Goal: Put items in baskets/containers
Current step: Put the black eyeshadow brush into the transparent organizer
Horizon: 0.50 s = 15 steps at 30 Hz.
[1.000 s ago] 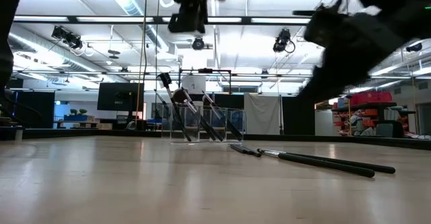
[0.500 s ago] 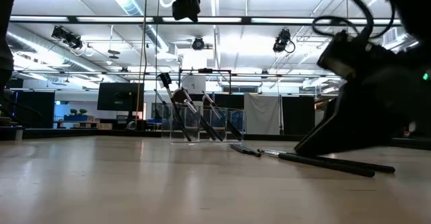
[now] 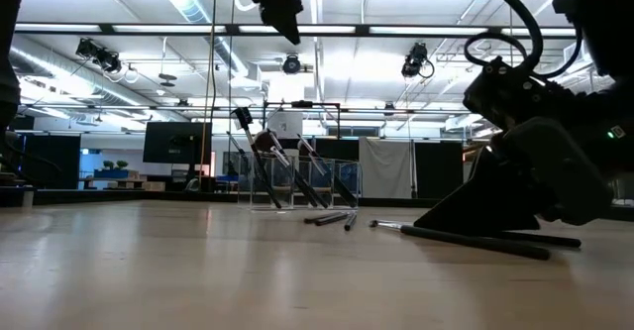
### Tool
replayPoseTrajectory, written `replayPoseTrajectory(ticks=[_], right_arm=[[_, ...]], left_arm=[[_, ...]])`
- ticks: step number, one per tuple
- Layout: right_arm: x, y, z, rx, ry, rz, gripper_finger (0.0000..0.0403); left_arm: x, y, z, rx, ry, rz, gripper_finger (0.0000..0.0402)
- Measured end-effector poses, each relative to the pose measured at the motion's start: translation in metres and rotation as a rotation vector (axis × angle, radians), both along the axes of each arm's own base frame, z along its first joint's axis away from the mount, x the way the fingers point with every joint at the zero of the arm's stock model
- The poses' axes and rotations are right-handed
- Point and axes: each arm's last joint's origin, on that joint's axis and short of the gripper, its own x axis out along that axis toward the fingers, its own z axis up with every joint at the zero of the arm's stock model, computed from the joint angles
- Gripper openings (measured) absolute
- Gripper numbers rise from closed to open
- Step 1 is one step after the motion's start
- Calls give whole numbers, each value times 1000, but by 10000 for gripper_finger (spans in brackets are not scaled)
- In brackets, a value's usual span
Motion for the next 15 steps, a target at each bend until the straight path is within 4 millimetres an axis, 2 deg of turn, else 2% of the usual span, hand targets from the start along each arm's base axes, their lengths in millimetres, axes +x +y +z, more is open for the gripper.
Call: replayPoseTrajectory(ticks=[5, 7, 9, 11, 15], right_arm=[[-1, -4, -1, -4, 3, -10, 68], [-1, -6, -1, -15, 8, -9, 30], [-1, -6, -1, -29, 15, 4, 14], [1, -8, -1, -40, 20, 19, 18], [3, -10, 0, -61, 20, 54, 19]], left_arm=[[8, -9, -11, -370, -40, -172, 139], [12, -13, -20, -481, -15, -217, 133], [17, -16, -29, -552, 14, -241, 126], [25, -20, -44, -601, 18, -250, 120], [36, -31, -101, -672, 43, -282, 110]])
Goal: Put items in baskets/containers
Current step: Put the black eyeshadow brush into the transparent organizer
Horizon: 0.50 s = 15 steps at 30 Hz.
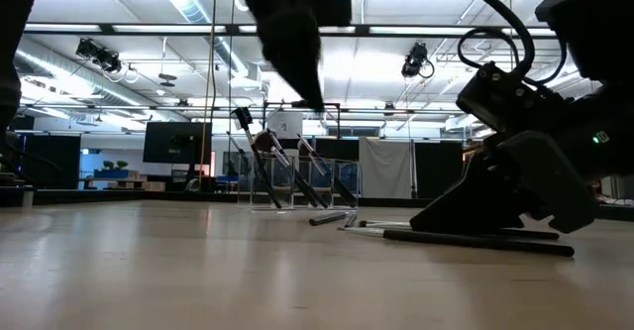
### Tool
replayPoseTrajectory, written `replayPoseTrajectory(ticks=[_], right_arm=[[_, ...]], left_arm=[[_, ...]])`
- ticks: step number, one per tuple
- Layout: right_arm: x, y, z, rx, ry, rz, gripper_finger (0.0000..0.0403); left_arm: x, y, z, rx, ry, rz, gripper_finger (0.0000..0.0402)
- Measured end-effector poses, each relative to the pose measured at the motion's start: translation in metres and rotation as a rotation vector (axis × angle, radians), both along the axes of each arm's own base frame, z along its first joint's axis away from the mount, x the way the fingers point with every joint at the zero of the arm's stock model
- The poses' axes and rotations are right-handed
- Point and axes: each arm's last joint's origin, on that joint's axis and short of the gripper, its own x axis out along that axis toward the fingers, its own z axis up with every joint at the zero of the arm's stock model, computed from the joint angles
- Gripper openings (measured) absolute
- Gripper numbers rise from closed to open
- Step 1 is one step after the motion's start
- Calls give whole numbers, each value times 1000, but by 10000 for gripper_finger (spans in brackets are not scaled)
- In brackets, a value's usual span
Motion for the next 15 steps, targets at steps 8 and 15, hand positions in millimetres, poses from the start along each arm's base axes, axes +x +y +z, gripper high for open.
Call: replayPoseTrajectory(ticks=[8, 15], right_arm=[[4, -4, 6, -71, 20, 82, 10], [10, -14, 15, -119, 16, 110, 8]], left_arm=[[5, -36, -83, -59, -290, -123, 80], [0, -44, -98, -99, -312, -139, 77]])
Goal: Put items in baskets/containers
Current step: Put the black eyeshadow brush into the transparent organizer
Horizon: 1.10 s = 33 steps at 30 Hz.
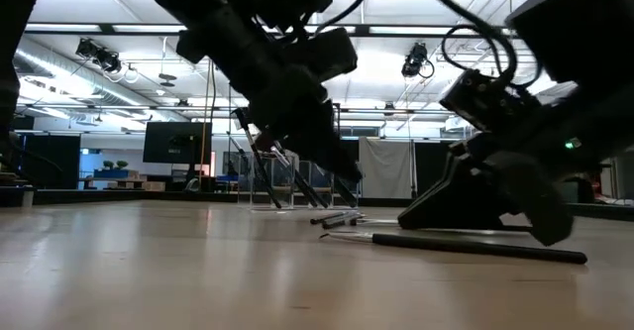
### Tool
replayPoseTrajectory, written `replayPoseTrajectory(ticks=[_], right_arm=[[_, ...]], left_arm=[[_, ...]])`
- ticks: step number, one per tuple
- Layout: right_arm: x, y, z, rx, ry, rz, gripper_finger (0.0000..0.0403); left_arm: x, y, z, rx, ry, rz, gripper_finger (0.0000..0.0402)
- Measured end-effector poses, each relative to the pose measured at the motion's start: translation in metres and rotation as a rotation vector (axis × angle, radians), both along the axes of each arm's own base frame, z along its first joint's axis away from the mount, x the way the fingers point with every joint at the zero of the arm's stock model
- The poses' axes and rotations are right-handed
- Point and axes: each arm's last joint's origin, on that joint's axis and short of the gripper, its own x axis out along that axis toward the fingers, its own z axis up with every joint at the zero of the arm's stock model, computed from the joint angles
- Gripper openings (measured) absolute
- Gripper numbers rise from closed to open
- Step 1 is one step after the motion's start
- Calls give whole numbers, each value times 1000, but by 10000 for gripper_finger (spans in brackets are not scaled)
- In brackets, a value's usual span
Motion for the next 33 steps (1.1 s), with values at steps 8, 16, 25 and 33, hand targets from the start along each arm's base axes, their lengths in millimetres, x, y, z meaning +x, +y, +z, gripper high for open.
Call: replayPoseTrajectory(ticks=[8, 16, 25, 33], right_arm=[[9, -16, 2, 33, -15, -15, 7], [14, -17, 8, 20, -68, 14, 7], [15, -16, 10, 34, -93, 19, 7], [16, -15, 11, 39, -104, 21, 8]], left_arm=[[1, 4, 0, -15, -2, 0, 150], [1, 7, -9, 23, 35, 14, 202], [5, 8, -34, 100, 74, 38, 191], [7, 9, -33, 119, 41, 36, 155]])
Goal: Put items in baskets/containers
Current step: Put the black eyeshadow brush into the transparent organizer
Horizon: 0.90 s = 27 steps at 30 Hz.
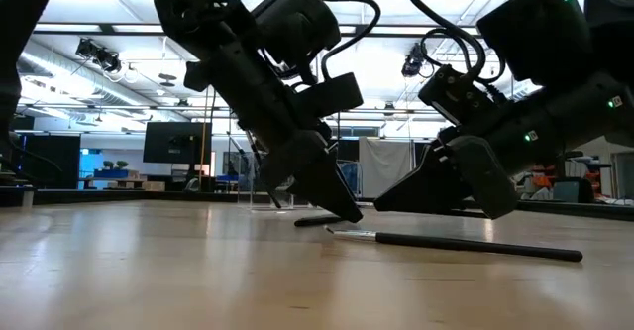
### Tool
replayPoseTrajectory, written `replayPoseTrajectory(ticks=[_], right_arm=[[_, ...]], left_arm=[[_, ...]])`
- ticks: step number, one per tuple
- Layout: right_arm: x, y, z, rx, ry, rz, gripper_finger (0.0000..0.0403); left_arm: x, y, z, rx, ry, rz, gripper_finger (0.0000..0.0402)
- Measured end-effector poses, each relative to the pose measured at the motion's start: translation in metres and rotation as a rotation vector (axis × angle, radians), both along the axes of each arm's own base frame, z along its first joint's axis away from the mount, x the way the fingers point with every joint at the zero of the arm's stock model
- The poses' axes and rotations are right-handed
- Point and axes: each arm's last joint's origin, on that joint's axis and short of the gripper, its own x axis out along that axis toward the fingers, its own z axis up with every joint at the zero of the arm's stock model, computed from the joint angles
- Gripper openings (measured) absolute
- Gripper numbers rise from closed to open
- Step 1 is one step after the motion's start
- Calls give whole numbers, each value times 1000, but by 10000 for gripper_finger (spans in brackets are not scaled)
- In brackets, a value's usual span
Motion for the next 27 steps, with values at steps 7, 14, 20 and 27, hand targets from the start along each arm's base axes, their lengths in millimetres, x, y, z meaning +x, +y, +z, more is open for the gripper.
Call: replayPoseTrajectory(ticks=[7, 14, 20, 27], right_arm=[[0, 0, 1, -16, 0, 4, 9], [0, 0, 1, -63, 16, 35, 27], [0, 0, 1, -82, 10, 3, 99], [-4, 10, 2, -215, 27, 16, 174]], left_arm=[[0, 2, 0, -5, 1, 0, 74], [0, 0, -1, -28, 8, -41, 20], [0, 2, 0, -11, 3, -12, 40], [-12, 6, 17, 137, 85, 4, 19]])
